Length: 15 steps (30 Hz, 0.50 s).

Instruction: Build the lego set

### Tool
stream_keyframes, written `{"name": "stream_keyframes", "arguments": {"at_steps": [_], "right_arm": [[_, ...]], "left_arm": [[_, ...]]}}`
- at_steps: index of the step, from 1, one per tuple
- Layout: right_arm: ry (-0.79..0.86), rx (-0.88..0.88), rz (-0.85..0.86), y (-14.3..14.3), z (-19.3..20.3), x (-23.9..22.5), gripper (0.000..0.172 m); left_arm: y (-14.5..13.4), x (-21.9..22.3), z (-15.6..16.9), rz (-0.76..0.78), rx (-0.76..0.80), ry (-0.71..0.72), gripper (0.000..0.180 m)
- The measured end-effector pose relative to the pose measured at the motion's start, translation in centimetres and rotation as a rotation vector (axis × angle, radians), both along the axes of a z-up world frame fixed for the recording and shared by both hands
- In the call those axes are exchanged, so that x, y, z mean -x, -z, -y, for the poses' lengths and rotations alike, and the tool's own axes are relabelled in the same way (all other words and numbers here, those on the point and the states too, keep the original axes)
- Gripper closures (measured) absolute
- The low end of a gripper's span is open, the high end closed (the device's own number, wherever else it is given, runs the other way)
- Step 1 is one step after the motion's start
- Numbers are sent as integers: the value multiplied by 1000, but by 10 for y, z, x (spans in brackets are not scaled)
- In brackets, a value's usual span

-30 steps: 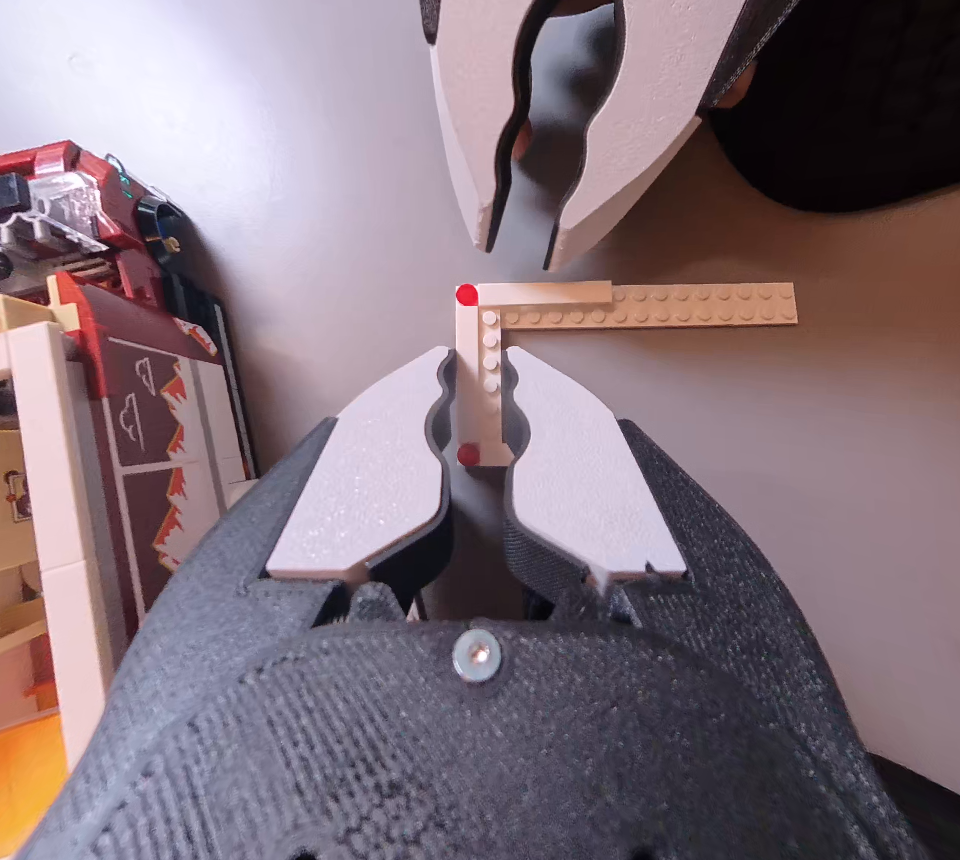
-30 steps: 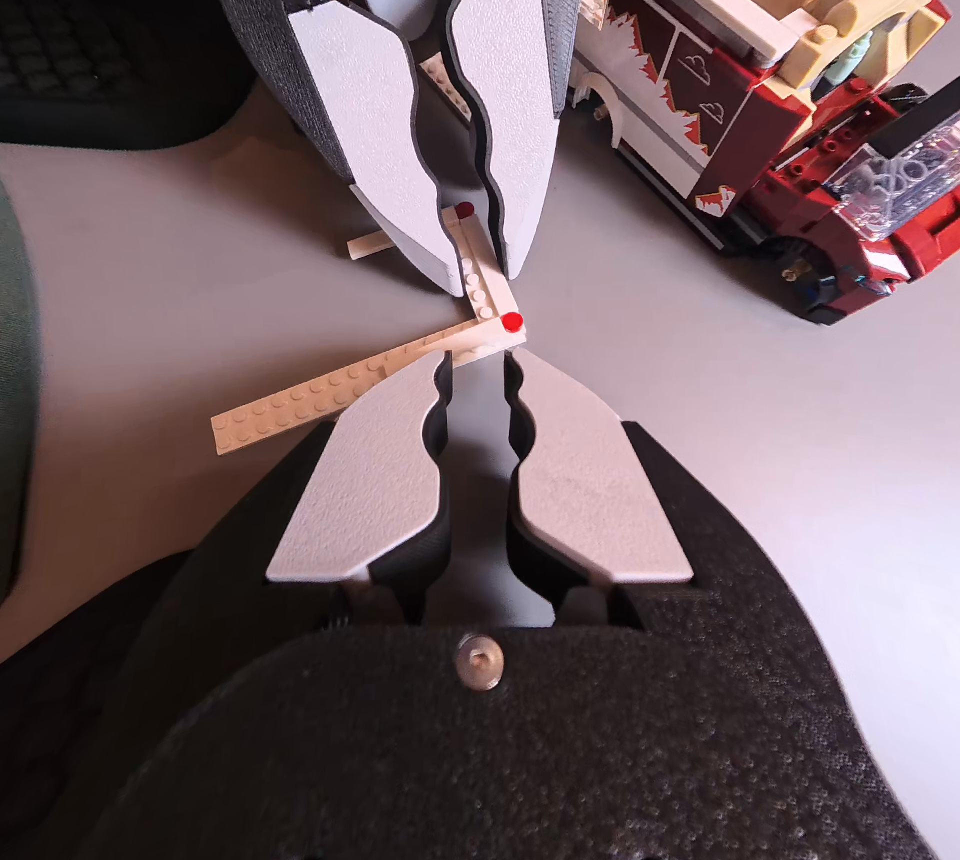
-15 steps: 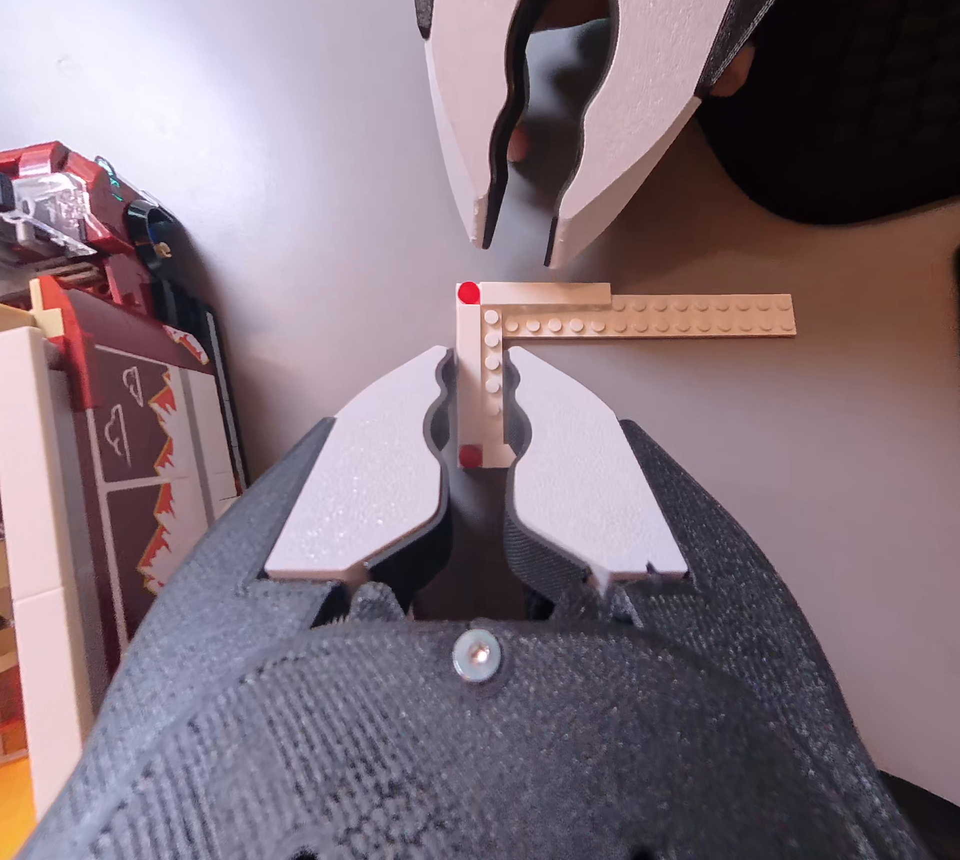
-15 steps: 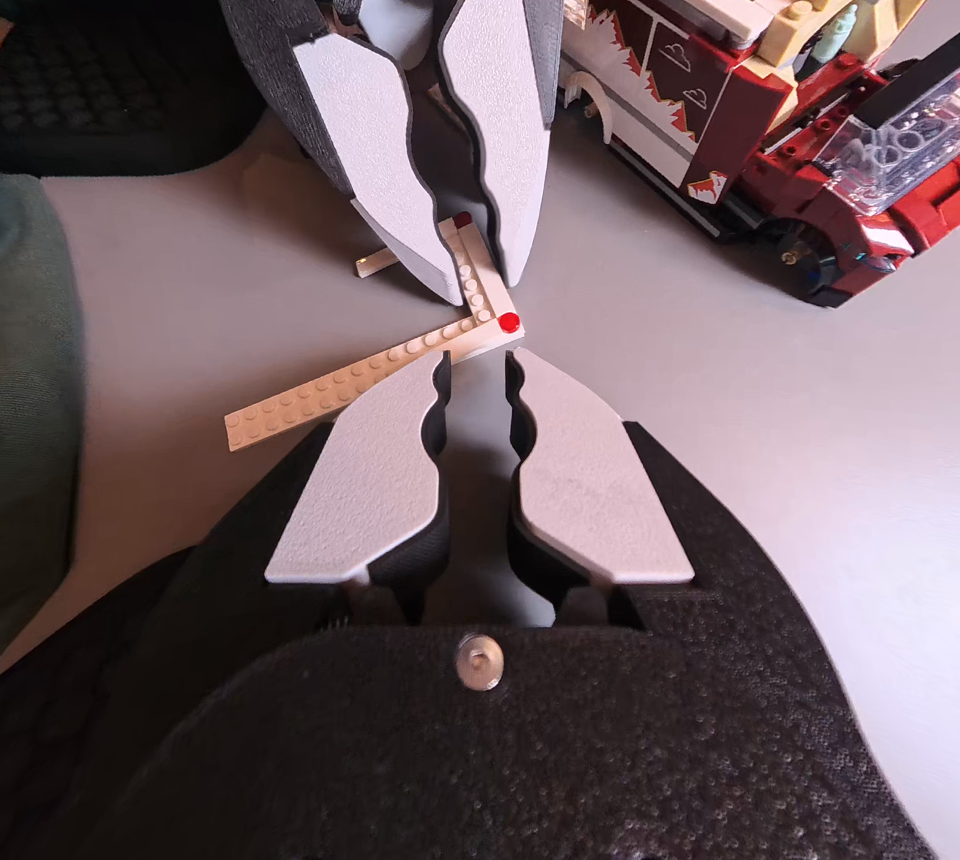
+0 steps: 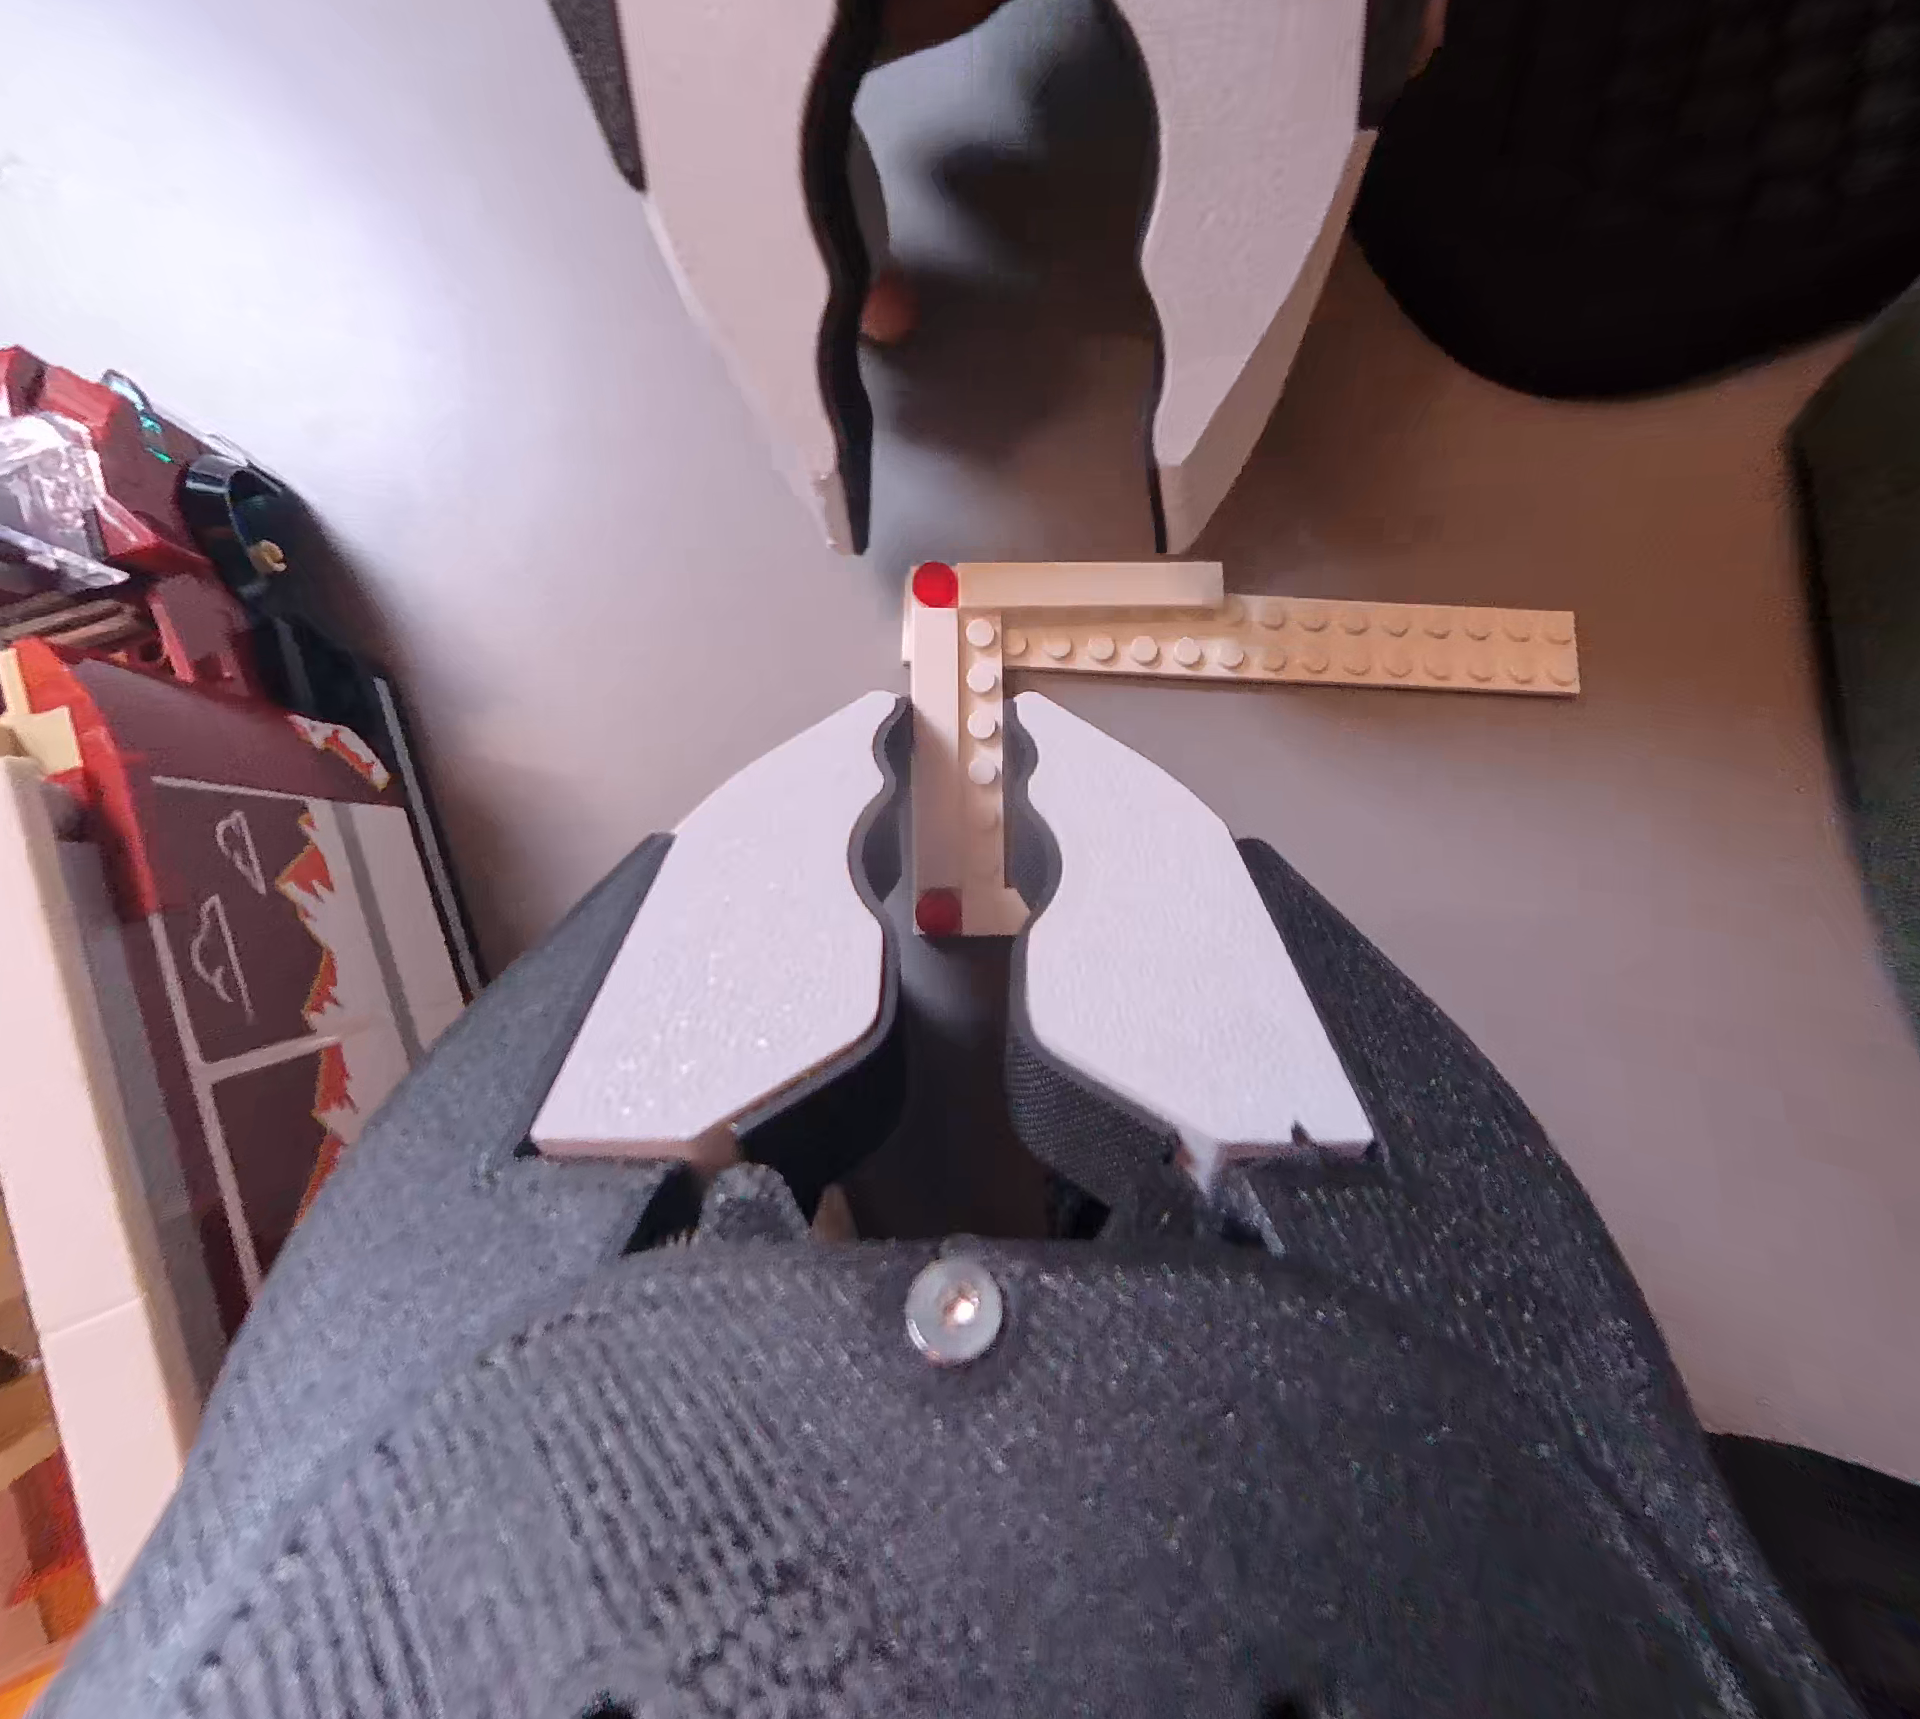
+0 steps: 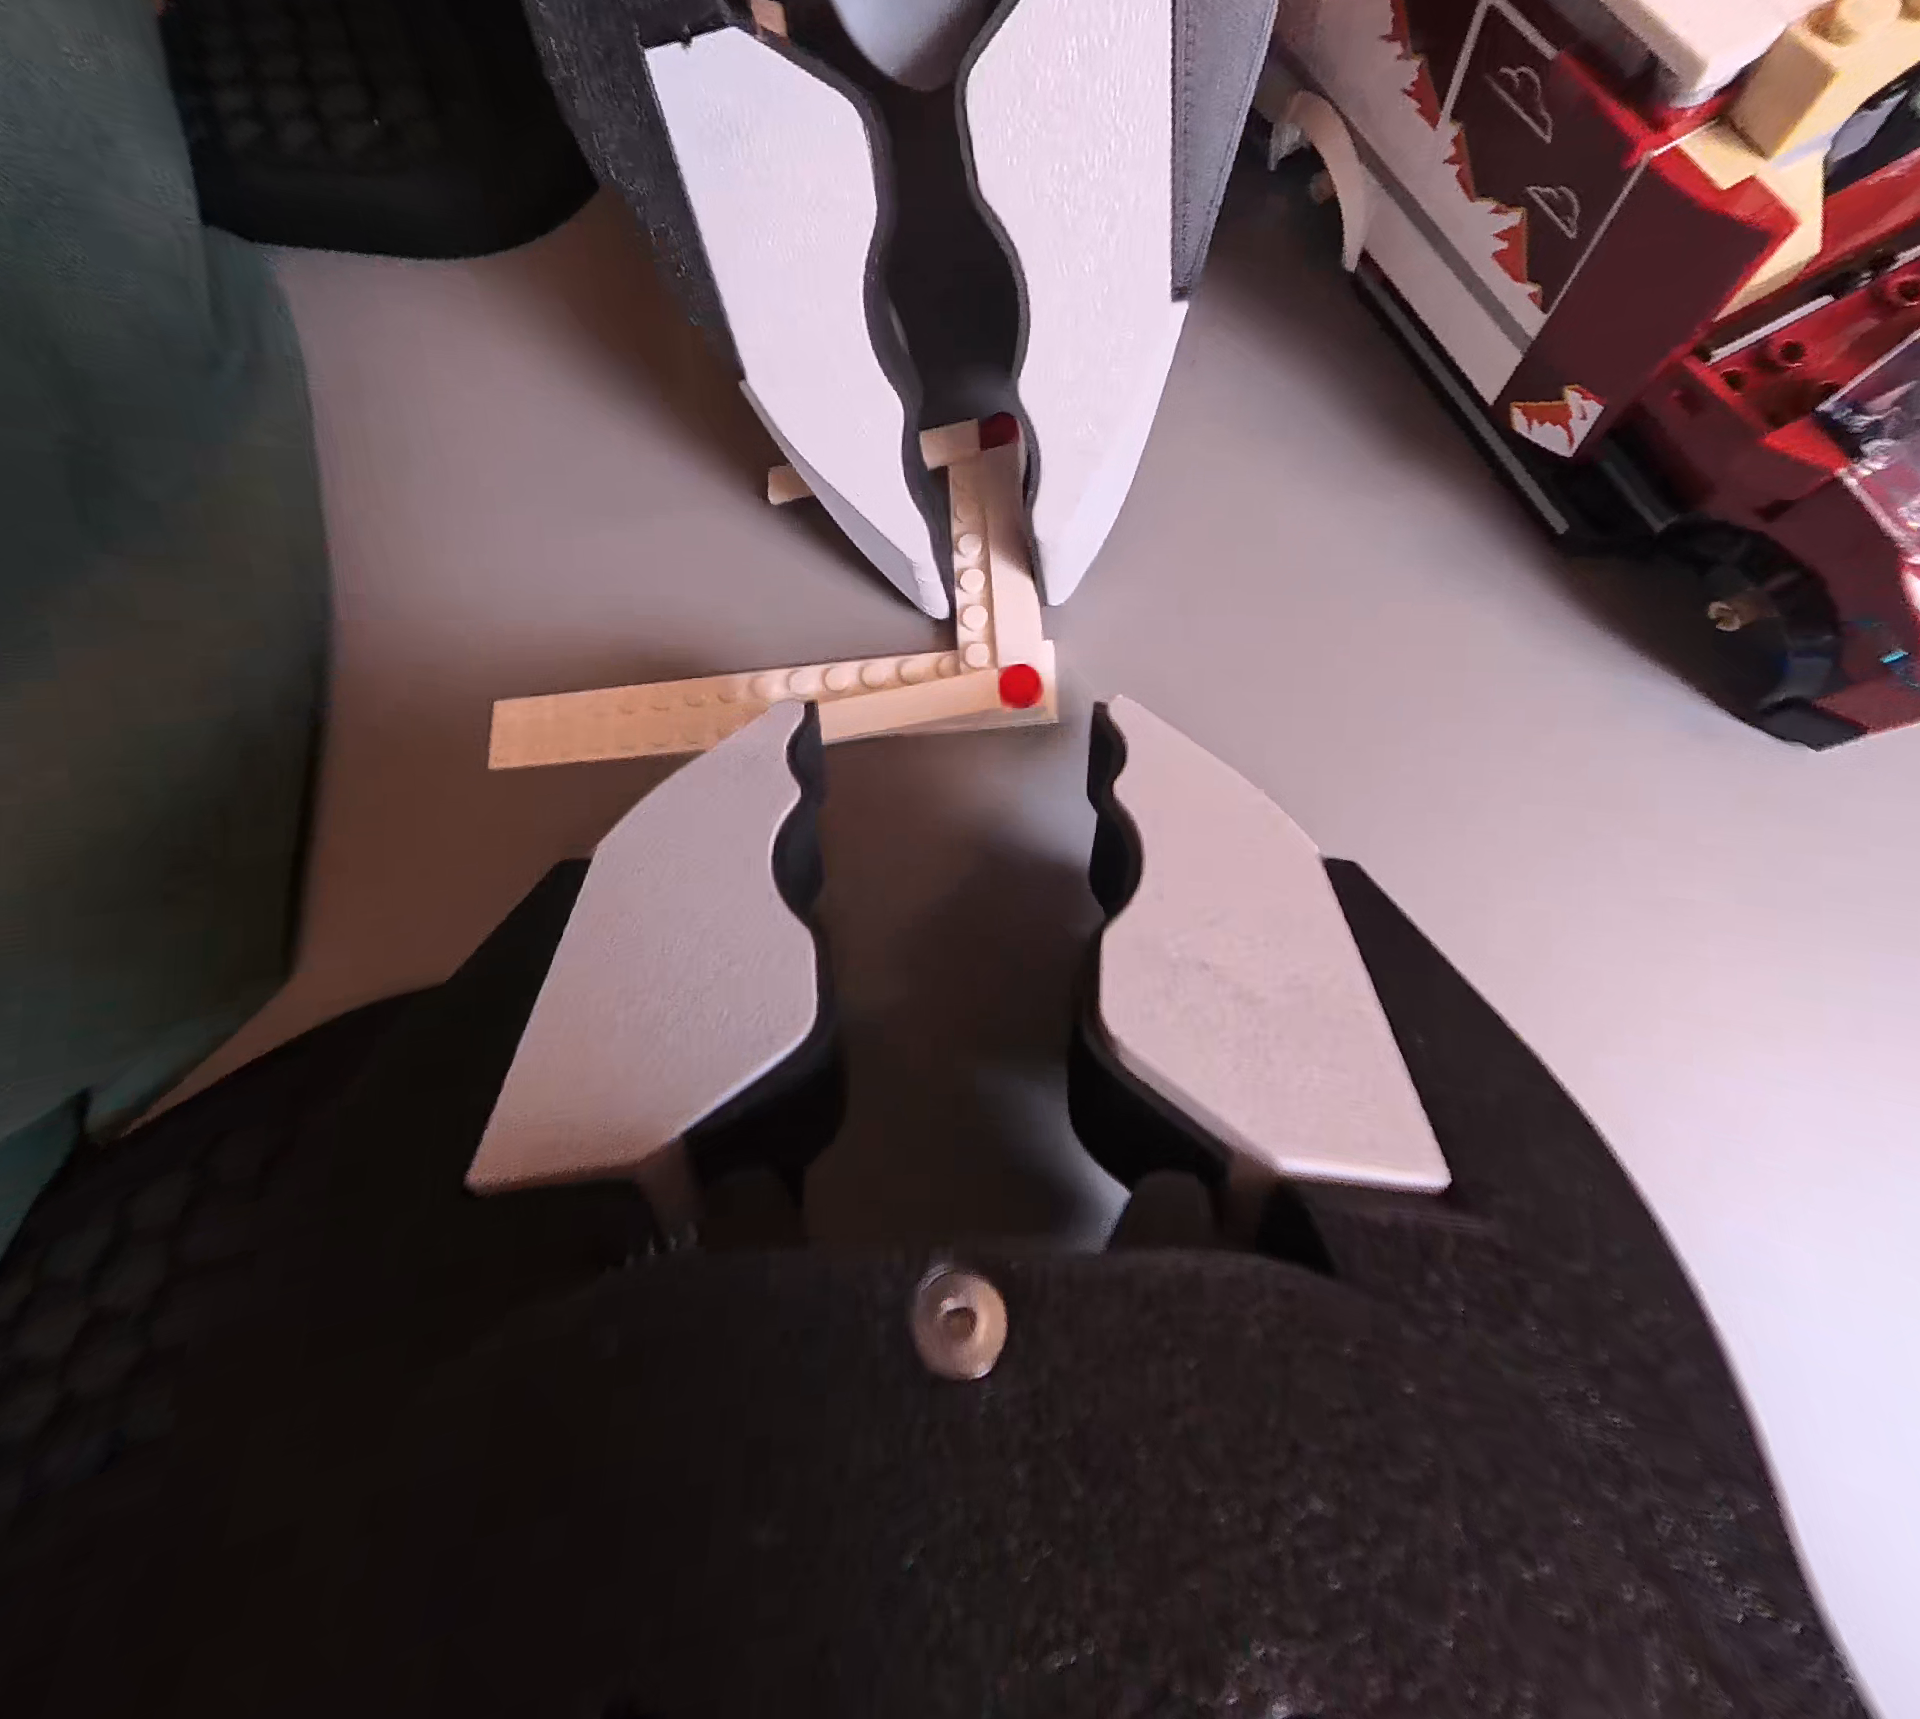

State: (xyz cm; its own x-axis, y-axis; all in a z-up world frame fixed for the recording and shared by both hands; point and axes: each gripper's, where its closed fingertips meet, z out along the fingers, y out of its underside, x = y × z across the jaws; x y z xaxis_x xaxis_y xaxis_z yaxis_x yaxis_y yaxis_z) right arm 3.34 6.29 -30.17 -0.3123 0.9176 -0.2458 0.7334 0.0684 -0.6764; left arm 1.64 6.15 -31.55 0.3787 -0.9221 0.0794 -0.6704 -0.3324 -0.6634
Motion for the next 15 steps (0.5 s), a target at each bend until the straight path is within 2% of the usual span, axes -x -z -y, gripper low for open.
{"name": "stream_keyframes", "arguments": {"at_steps": [7, 15], "right_arm": [[-61, 73, 78, 1, 9, -3, 126], [-41, 31, 53, 1, 7, -3, 130]], "left_arm": [[0, -3, 1, -24, 6, 51, 164], [-1, -8, -2, -60, 9, 127, 164]]}}
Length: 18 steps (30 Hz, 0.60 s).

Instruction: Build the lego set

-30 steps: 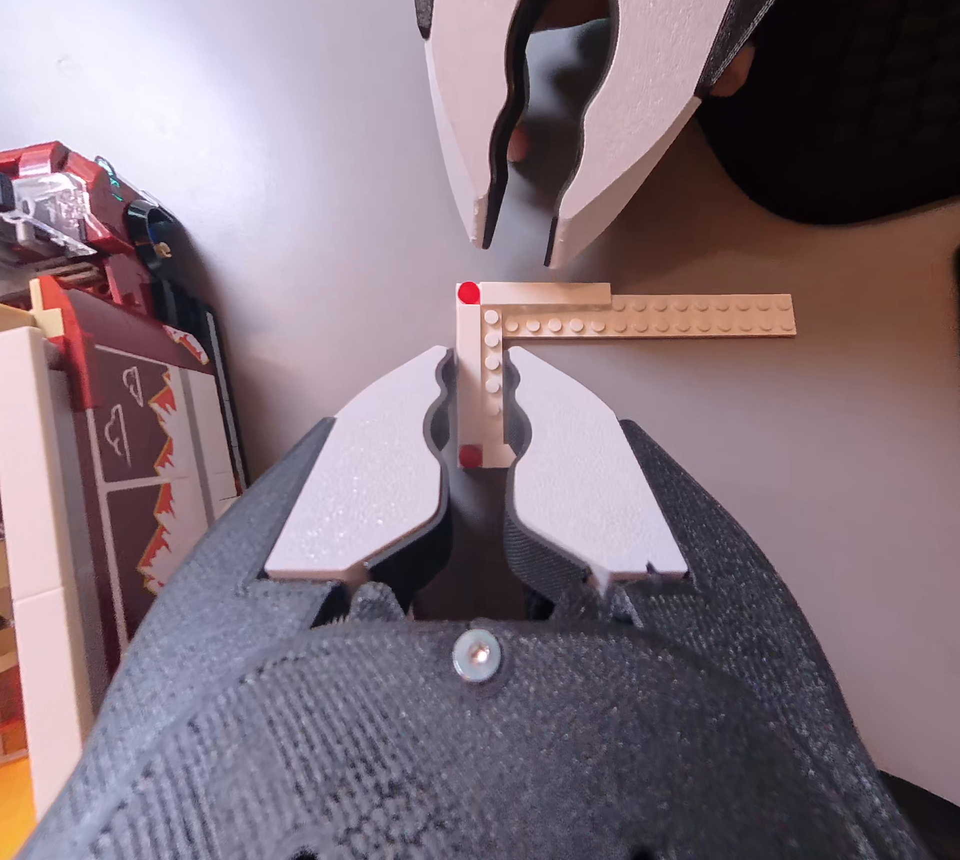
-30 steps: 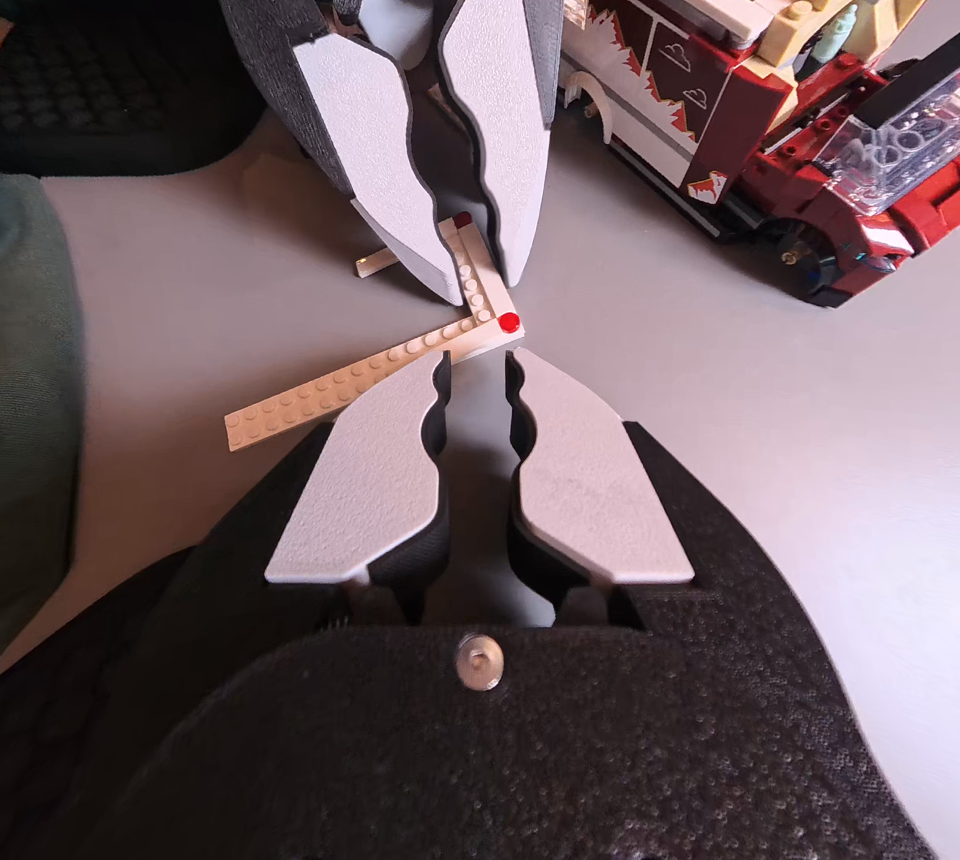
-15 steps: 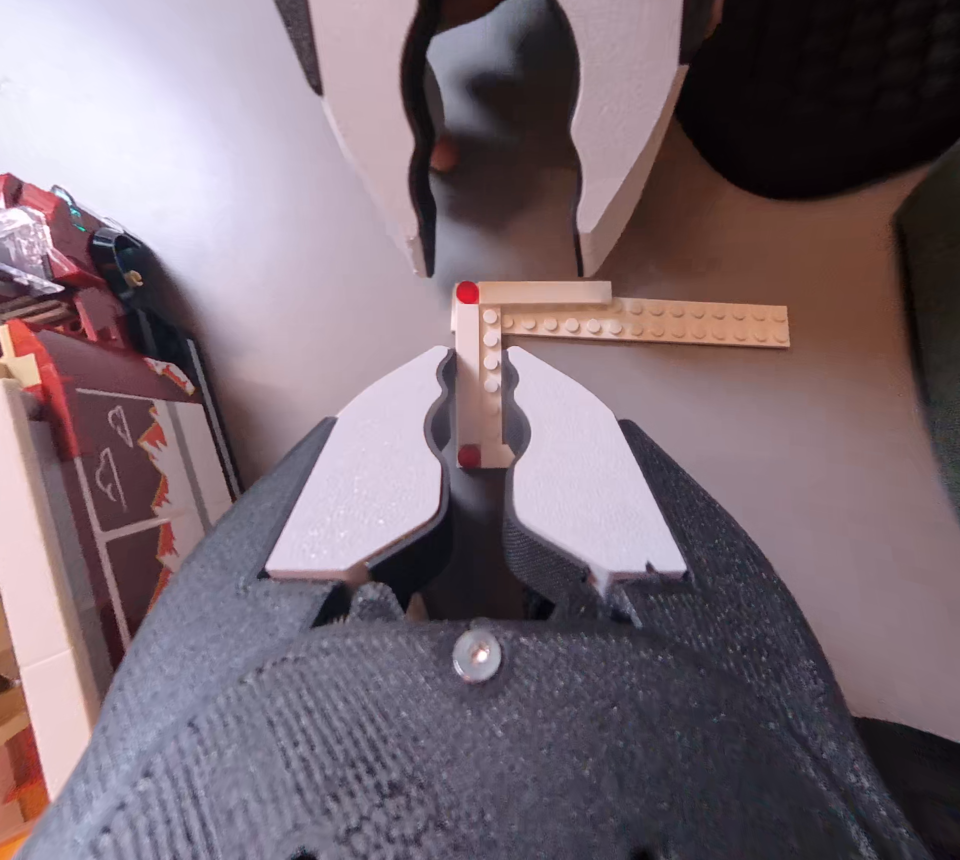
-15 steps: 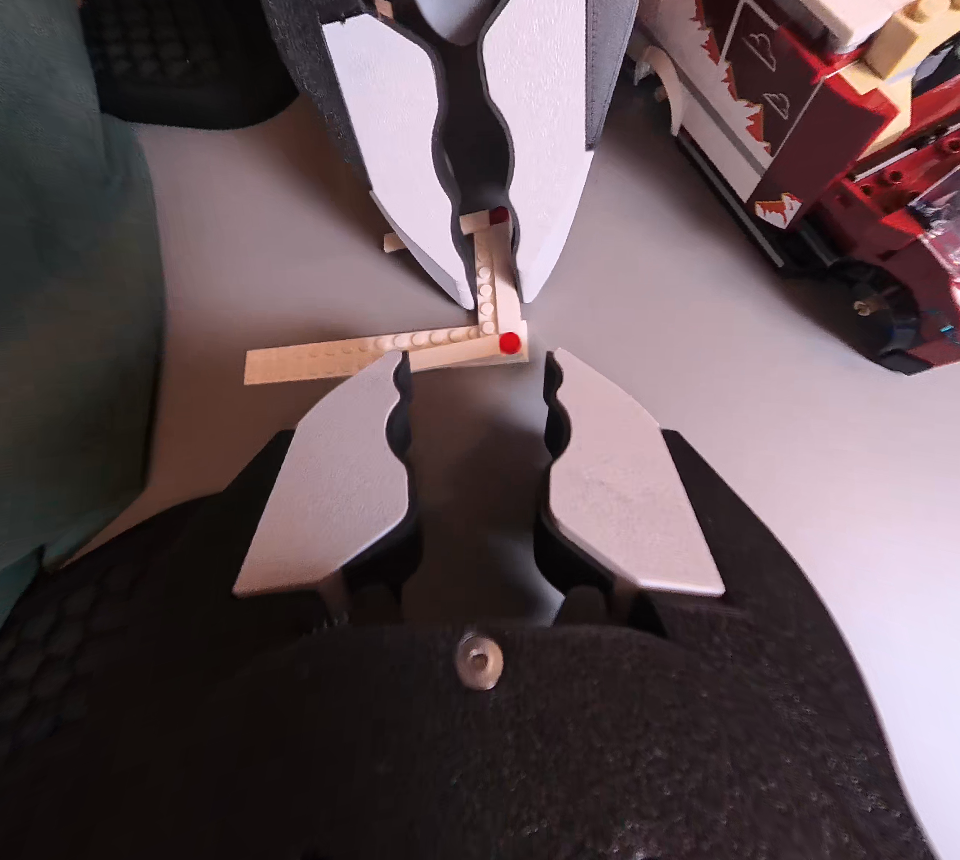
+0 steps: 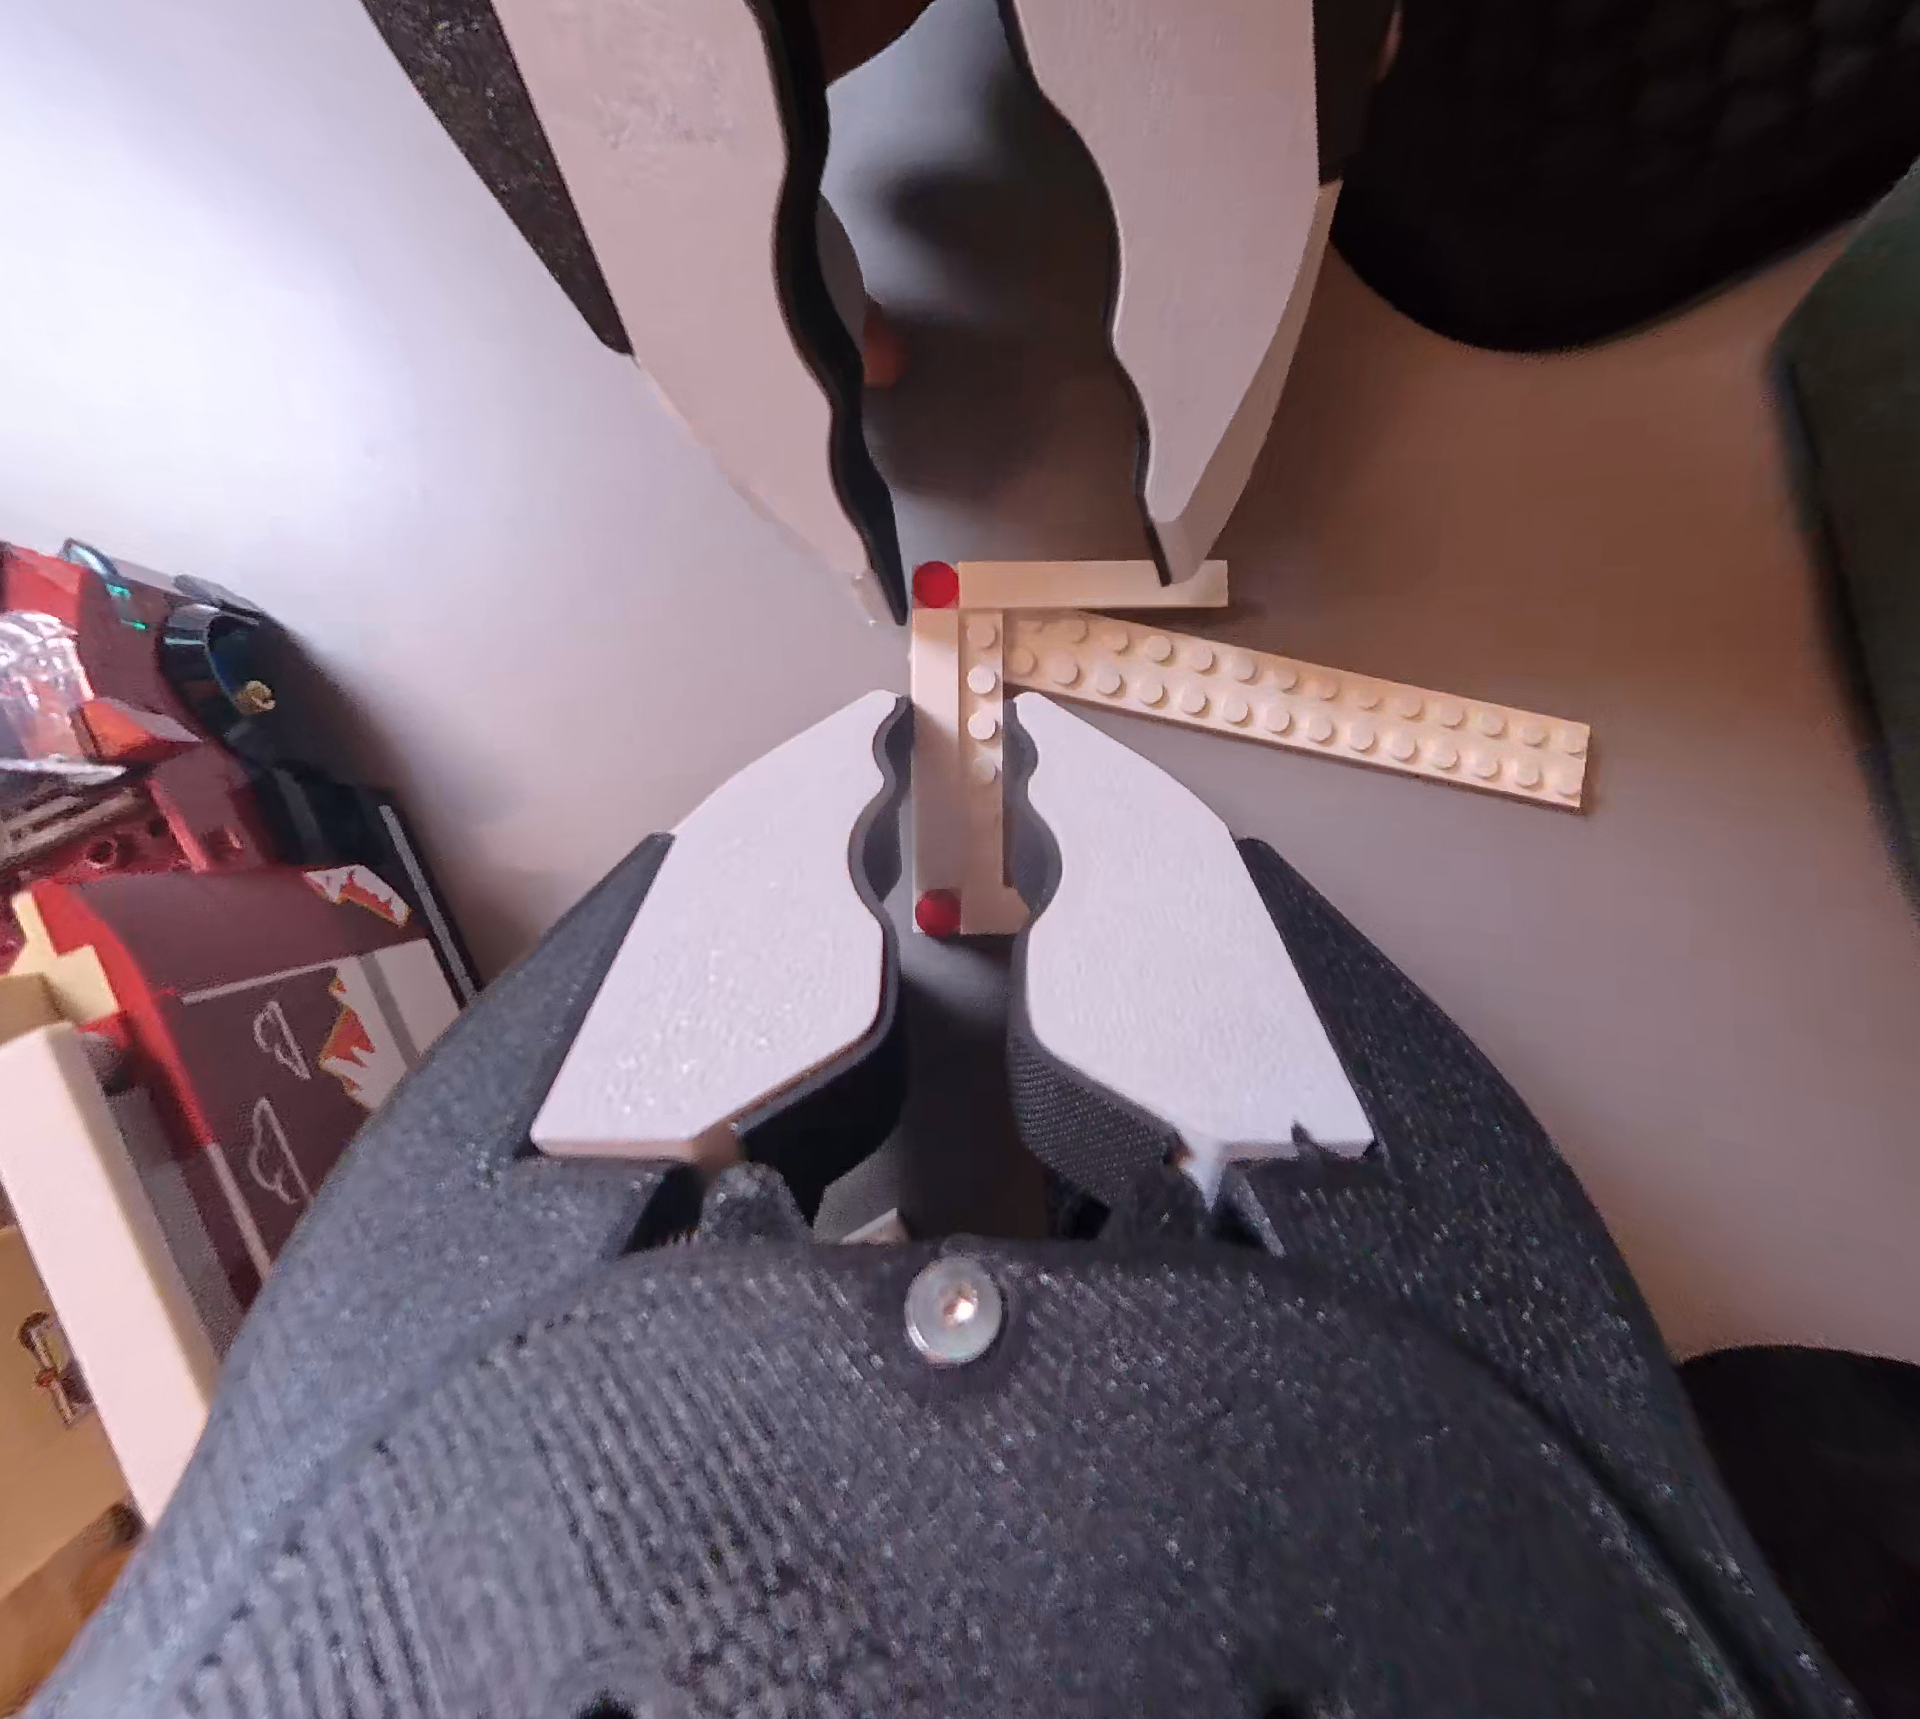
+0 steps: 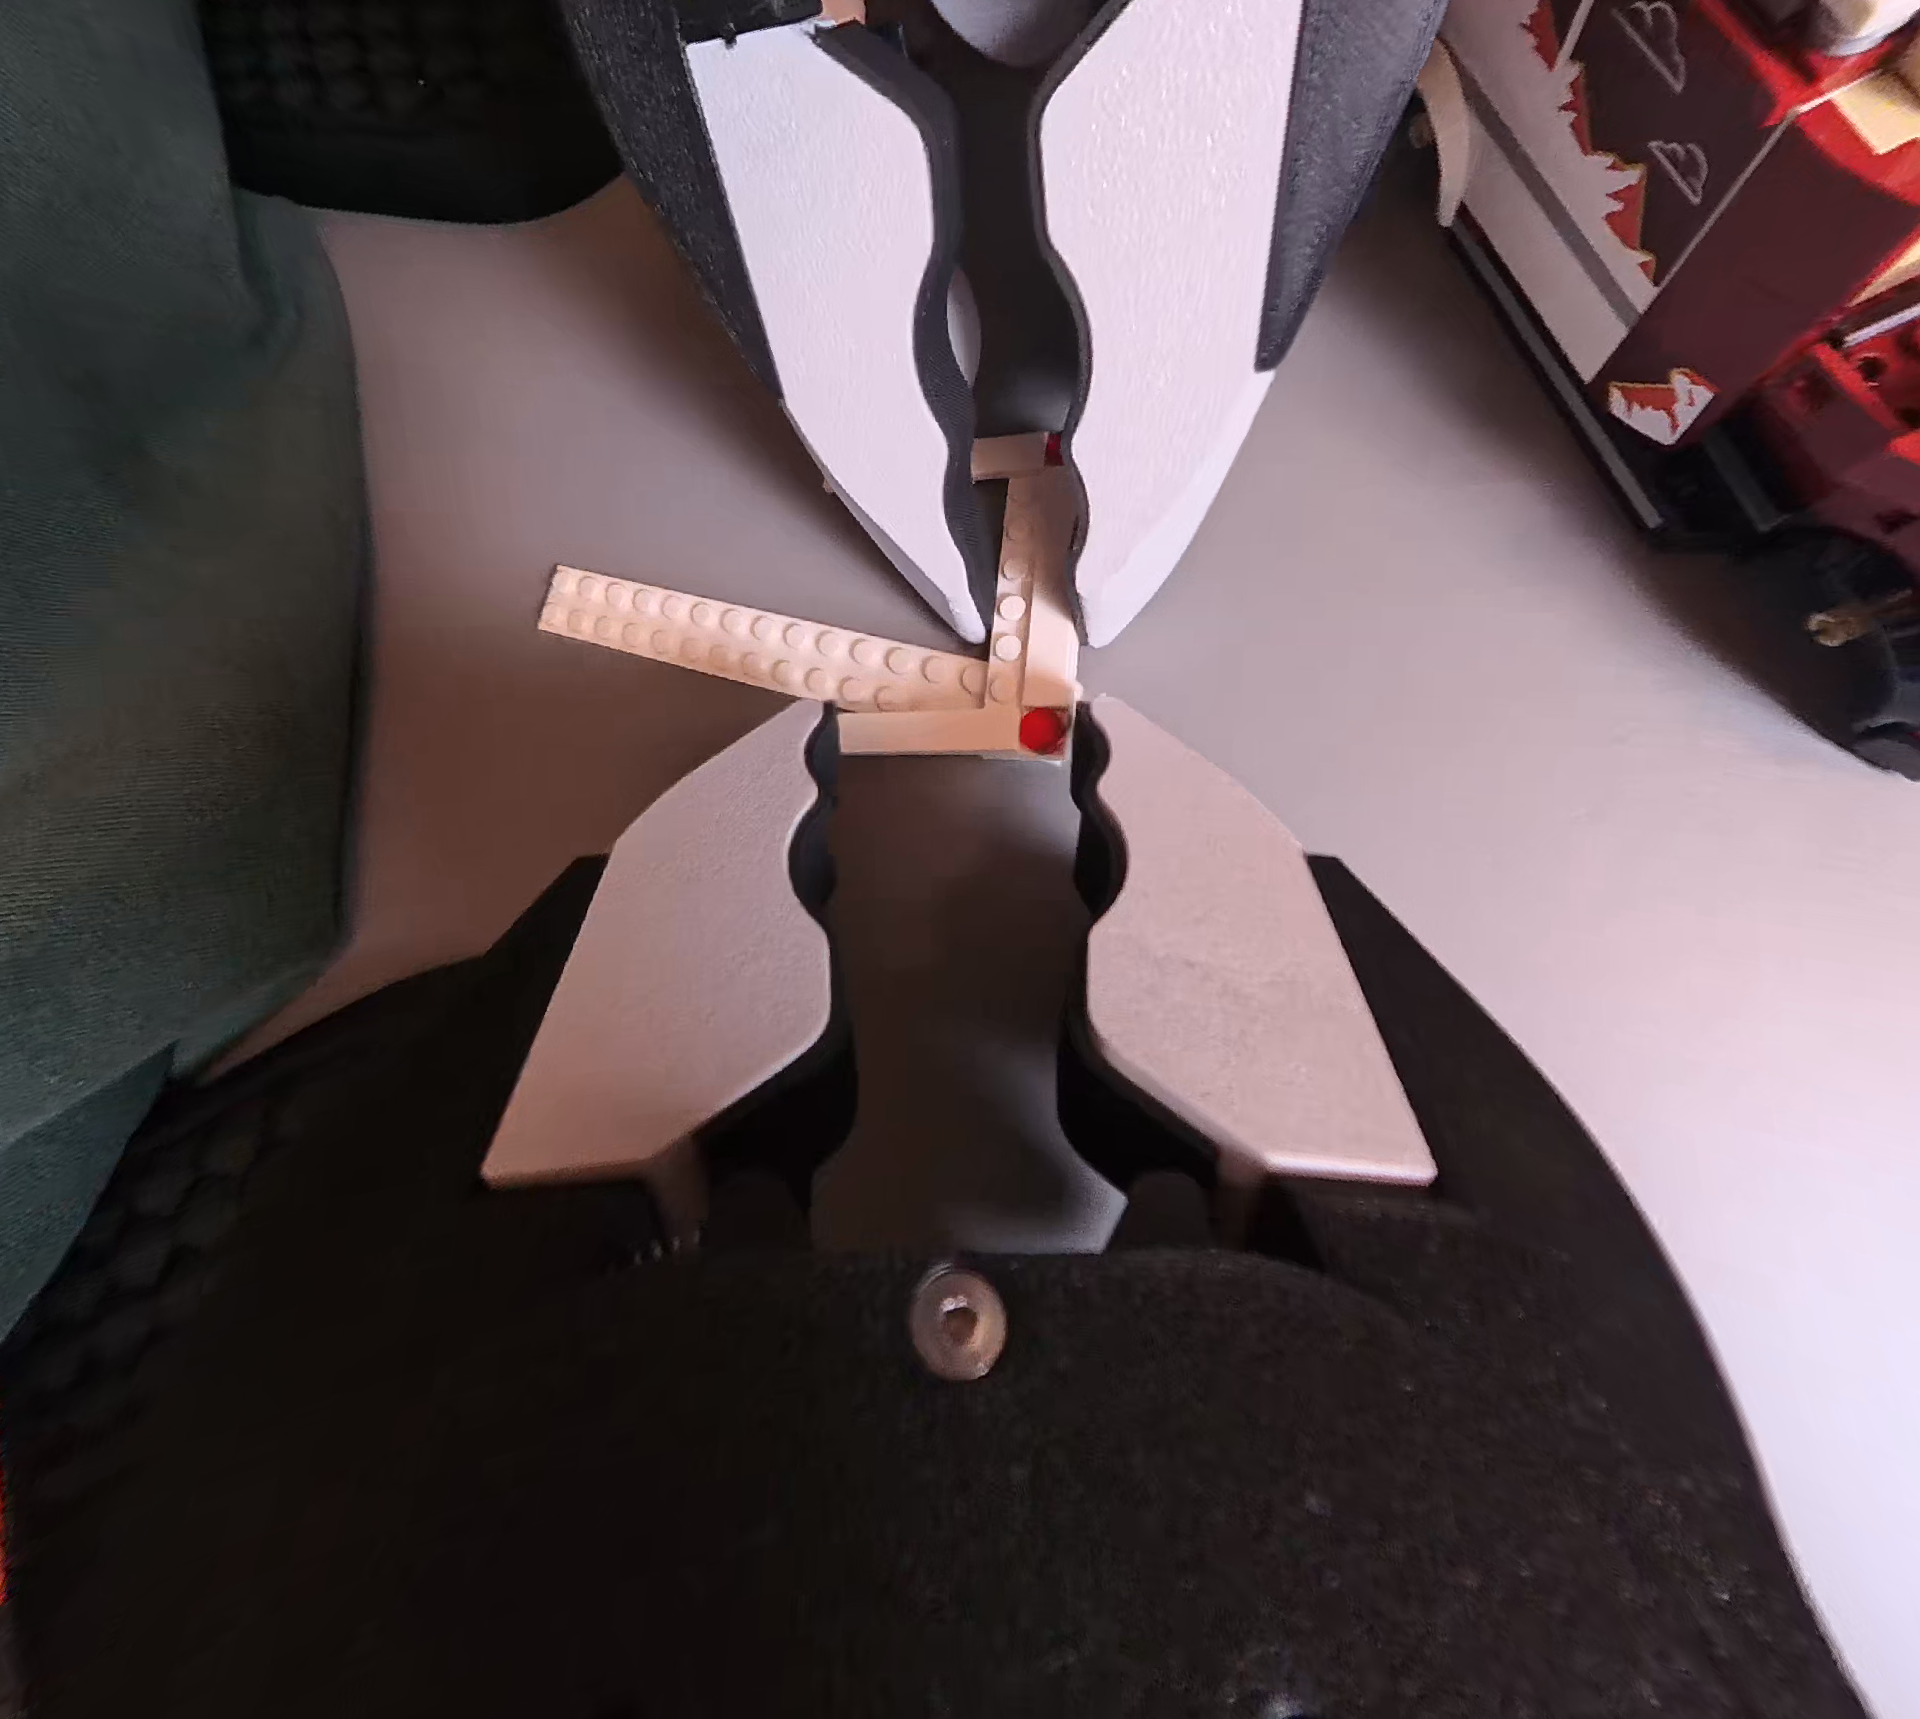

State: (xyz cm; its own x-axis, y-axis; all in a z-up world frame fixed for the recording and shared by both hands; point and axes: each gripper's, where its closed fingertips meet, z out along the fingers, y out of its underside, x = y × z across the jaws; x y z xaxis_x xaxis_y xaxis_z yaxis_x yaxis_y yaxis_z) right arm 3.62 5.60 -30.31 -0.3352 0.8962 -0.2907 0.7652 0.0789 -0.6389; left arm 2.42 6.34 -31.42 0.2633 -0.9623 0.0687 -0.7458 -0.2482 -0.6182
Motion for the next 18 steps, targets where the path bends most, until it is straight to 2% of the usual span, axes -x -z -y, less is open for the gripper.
{"name": "stream_keyframes", "arguments": {"at_steps": [5, 18], "right_arm": [[45, 2, -19, 0, -6, -5, 145], [68, -36, -26, 2, -10, -5, 153]], "left_arm": [[0, -2, -3, -12, 1, -11, 162], [0, 5, -7, -38, -41, -61, 161]]}}
